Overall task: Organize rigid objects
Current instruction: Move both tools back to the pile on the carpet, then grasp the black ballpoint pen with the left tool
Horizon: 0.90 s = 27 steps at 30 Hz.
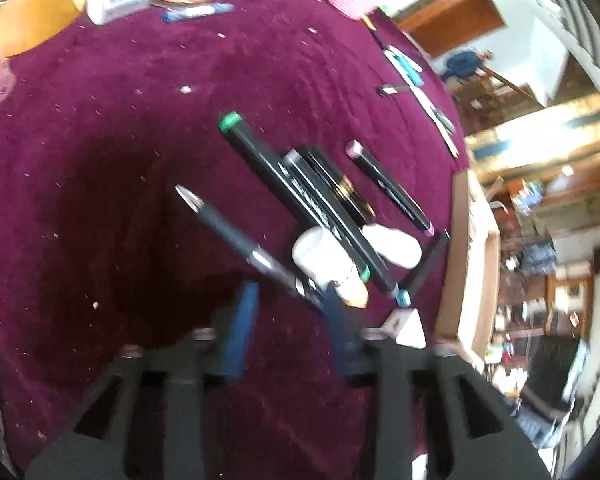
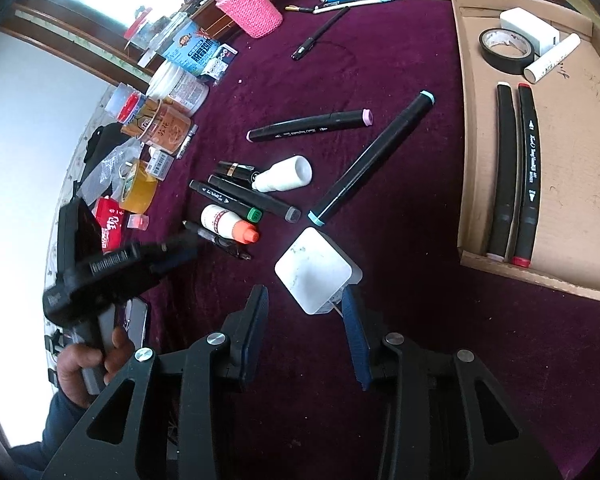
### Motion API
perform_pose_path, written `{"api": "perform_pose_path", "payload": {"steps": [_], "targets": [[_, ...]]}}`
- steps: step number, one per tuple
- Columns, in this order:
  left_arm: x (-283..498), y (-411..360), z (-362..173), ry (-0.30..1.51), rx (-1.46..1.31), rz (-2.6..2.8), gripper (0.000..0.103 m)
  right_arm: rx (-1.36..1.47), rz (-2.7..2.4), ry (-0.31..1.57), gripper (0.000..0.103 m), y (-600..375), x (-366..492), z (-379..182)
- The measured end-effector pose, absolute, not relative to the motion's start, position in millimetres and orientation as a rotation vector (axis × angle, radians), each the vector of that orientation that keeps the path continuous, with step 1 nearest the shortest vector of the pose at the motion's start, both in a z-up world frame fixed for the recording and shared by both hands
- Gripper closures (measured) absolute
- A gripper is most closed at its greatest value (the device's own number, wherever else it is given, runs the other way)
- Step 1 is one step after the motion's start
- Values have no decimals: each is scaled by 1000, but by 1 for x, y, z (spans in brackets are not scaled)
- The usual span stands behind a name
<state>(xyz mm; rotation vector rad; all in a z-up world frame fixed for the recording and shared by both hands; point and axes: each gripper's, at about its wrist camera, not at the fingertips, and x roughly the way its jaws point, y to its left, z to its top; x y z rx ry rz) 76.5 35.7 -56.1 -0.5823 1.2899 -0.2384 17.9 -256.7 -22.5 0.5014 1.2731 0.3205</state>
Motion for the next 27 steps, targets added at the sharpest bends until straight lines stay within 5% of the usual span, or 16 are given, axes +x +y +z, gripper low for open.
{"api": "perform_pose_path", "payload": {"steps": [15, 17, 19, 27], "targets": [[110, 10, -62, 1252, -494, -113, 55, 552, 298, 1259, 69, -282, 15, -28], [109, 15, -62, 1248, -494, -133, 65, 553, 298, 1257, 69, -283, 15, -28], [106, 19, -62, 1268, -383, -116, 92, 551, 297, 1256, 69, -284, 15, -28], [84, 24, -59, 1300, -207, -215, 92, 539, 309, 1260, 69, -279, 17, -27]]}}
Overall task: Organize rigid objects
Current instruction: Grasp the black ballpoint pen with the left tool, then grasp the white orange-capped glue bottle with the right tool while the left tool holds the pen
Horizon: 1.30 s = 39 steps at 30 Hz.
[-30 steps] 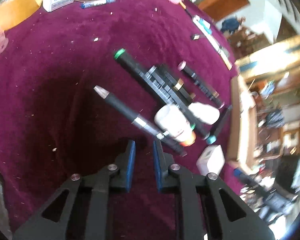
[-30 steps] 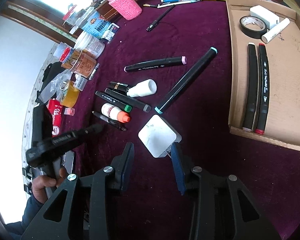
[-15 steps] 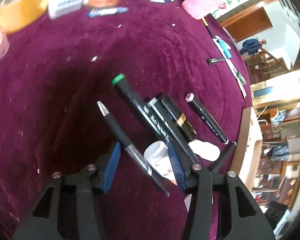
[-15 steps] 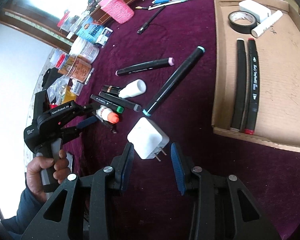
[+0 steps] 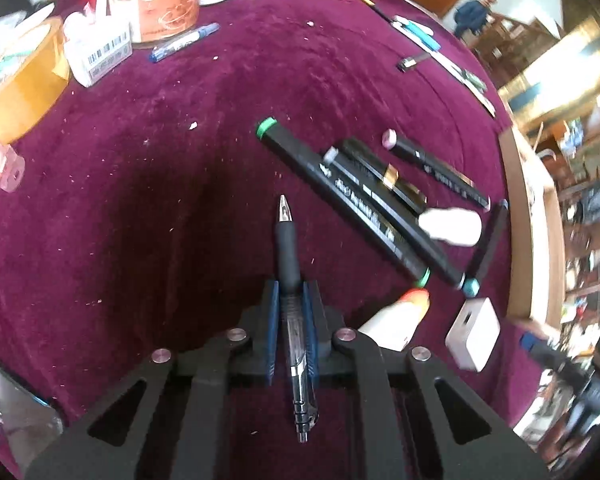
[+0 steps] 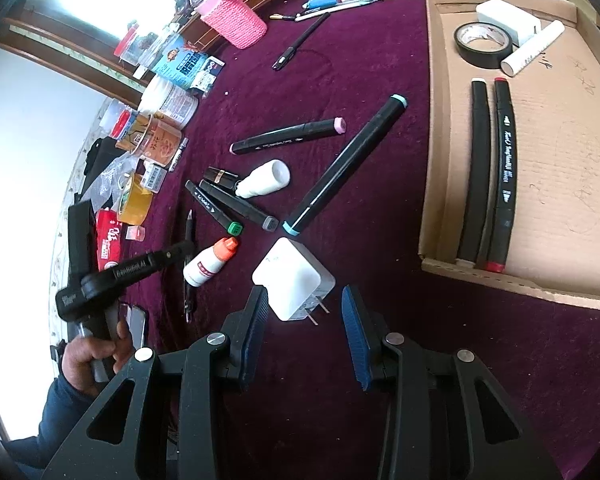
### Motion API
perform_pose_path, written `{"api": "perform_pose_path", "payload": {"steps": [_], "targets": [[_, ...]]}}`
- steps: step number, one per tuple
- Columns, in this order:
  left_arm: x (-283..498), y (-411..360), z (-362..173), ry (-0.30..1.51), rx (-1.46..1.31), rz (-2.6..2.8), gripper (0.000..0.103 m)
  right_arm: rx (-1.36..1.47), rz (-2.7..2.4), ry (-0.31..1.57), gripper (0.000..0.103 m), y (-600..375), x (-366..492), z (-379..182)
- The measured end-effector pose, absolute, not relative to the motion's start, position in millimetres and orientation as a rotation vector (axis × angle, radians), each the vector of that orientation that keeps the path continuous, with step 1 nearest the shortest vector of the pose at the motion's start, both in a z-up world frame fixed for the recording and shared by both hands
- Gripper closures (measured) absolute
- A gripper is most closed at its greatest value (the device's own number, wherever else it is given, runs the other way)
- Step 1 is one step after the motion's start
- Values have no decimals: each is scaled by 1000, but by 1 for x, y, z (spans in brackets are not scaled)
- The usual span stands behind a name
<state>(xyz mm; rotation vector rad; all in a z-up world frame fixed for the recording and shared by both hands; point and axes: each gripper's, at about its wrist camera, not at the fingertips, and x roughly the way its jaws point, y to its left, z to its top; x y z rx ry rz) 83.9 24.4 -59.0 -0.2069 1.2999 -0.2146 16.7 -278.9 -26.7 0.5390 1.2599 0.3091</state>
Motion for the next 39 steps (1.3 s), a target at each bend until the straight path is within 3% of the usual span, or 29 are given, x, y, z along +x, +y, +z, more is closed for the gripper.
{"api": "perform_pose_path", "payload": {"steps": [13, 26, 30, 36, 39], "targets": [[26, 22, -54, 1296, -40, -306, 92, 547, 438, 1360, 69, -211, 41, -24], [12, 22, -53, 1245, 14, -382, 91, 825, 210, 1520, 69, -154, 76, -76], [12, 24, -54, 1238, 21, -401, 91, 766, 147, 1535, 69, -144, 83, -83], [8, 22, -52, 1223, 39, -414, 91, 348, 207, 1502, 76, -107, 93, -65], [8, 25, -52, 1221, 19, -423, 92, 302, 245, 1485, 77, -109, 85, -61]]}}
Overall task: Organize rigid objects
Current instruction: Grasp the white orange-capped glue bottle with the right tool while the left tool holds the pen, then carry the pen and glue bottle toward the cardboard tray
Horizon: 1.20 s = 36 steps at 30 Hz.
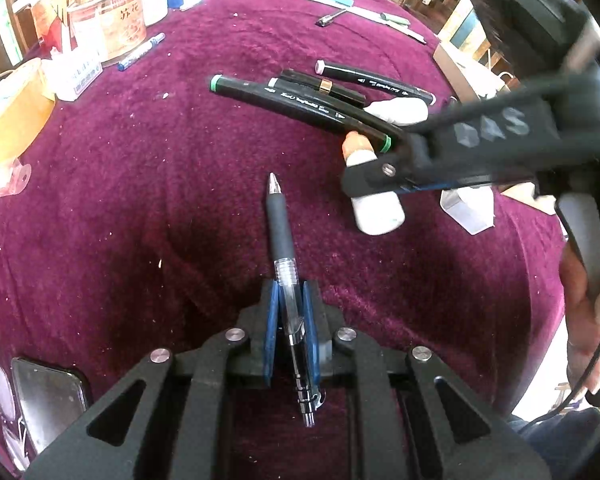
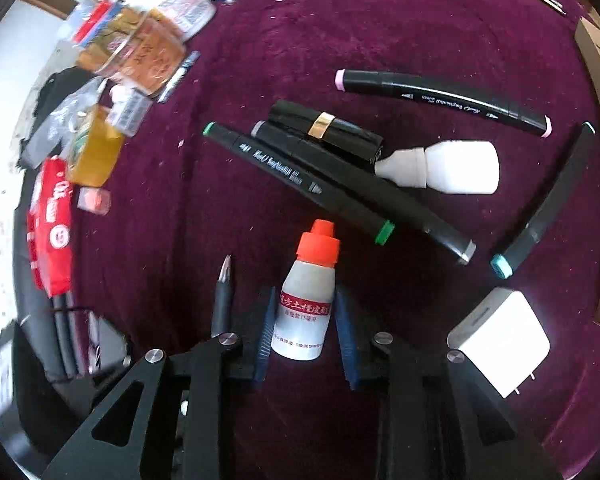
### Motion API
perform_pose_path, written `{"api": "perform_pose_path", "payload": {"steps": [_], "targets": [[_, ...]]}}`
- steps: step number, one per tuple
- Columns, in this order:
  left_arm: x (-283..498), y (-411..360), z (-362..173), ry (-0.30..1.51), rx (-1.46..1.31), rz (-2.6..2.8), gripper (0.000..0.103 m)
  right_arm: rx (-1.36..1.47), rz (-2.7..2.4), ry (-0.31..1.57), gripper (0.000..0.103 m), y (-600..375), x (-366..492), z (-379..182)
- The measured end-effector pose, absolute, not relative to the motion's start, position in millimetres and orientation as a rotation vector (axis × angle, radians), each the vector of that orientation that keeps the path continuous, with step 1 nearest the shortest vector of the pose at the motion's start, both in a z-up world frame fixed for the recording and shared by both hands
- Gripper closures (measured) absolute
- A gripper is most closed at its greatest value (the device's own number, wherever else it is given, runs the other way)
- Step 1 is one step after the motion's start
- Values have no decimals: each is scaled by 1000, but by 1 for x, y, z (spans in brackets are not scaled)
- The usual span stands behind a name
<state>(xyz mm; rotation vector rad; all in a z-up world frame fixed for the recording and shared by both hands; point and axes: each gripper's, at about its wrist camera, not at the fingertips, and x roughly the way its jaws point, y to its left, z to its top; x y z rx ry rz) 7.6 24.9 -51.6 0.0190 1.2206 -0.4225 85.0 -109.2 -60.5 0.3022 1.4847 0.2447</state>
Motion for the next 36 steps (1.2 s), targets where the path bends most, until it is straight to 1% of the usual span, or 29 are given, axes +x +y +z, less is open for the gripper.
{"api": "perform_pose_path", "payload": {"steps": [6, 13, 20, 25, 28, 36], "targets": [[14, 32, -50, 1219, -43, -435, 93, 288, 273, 1432, 79, -123, 63, -46], [19, 34, -44, 1215, -73, -427, 94, 288, 302, 1427, 79, -125, 57, -43], [16, 24, -51, 1258, 1, -398, 93, 209, 335, 1459, 79, -118, 47, -53], [9, 16, -52, 1255, 66, -379, 93, 173, 343, 1486, 79, -115, 43, -61], [9, 15, -52, 1236, 76, -378, 93, 130, 354, 1472, 79, -111, 41, -61], [15, 23, -36, 1199, -50, -419, 95, 155, 369, 1408, 79, -123, 36, -44]]}}
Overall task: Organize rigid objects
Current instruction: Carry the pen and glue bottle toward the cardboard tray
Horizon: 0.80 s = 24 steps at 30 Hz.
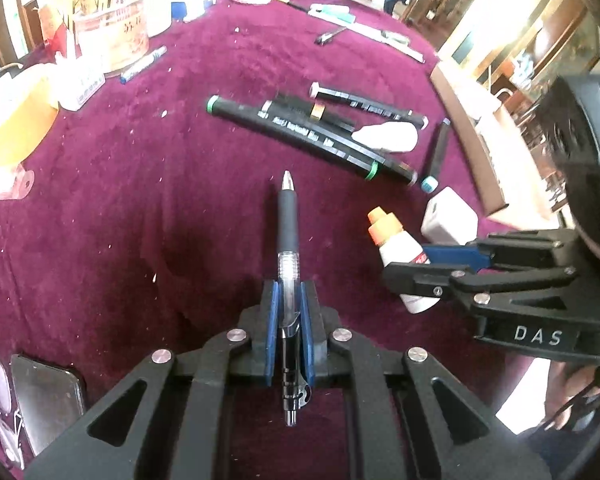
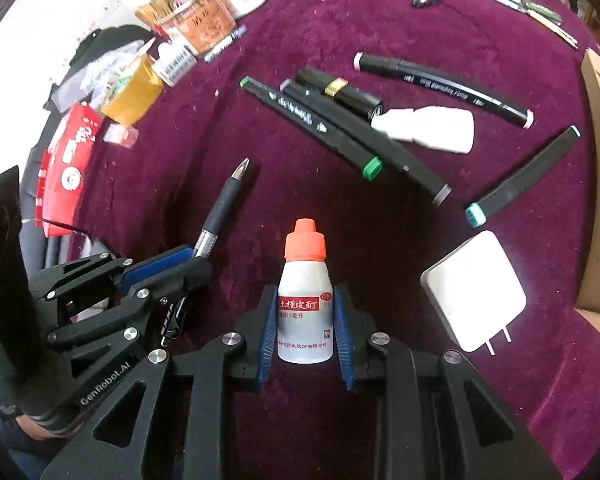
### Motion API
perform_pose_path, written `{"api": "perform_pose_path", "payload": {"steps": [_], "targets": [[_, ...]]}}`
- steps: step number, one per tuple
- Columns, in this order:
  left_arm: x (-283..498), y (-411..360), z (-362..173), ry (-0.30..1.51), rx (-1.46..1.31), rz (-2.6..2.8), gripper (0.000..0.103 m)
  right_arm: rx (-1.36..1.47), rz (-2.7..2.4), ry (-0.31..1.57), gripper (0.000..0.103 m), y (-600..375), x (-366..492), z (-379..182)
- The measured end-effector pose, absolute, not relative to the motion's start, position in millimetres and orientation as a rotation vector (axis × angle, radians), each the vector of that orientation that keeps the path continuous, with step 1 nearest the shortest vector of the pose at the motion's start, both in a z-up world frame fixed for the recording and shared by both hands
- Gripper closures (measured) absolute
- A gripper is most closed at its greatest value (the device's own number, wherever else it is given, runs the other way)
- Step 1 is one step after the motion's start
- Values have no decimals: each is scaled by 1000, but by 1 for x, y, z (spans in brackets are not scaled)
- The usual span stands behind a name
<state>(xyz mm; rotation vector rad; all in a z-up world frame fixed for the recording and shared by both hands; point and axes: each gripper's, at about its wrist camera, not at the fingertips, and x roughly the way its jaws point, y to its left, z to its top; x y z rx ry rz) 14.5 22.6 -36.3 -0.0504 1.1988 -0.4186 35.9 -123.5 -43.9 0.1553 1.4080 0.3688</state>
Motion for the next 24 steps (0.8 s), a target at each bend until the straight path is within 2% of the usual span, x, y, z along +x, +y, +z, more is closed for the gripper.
{"api": "perform_pose_path", "payload": {"steps": [12, 24], "targets": [[25, -13, -14, 1175, -68, -502, 95, 301, 313, 1324, 79, -176, 28, -21], [45, -110, 18, 1145, -12, -670, 95, 507, 168, 1207, 79, -283, 19, 3]]}}
